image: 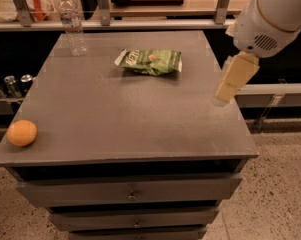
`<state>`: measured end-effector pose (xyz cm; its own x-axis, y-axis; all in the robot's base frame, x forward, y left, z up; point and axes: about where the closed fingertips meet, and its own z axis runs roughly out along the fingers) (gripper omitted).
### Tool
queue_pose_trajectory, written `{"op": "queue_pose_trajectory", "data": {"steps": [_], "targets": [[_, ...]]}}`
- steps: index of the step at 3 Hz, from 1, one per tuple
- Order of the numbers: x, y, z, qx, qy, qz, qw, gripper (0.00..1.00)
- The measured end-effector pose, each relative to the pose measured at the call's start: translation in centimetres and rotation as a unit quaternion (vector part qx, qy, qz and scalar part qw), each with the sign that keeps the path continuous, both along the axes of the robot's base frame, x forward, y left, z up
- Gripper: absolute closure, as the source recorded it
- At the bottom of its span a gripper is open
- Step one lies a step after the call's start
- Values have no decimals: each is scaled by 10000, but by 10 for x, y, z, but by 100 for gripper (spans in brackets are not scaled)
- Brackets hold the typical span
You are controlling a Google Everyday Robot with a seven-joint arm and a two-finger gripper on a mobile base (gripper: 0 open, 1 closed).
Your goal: Move green jalapeno chip bag near orange
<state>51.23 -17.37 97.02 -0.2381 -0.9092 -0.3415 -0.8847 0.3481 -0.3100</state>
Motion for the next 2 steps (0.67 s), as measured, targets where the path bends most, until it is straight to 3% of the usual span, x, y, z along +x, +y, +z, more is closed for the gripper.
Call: {"op": "queue_pose_trajectory", "data": {"steps": [1, 2], "targets": [[51, 21, -18, 229, -84, -158, 9996, 0], [51, 21, -18, 229, -84, -158, 9996, 0]]}}
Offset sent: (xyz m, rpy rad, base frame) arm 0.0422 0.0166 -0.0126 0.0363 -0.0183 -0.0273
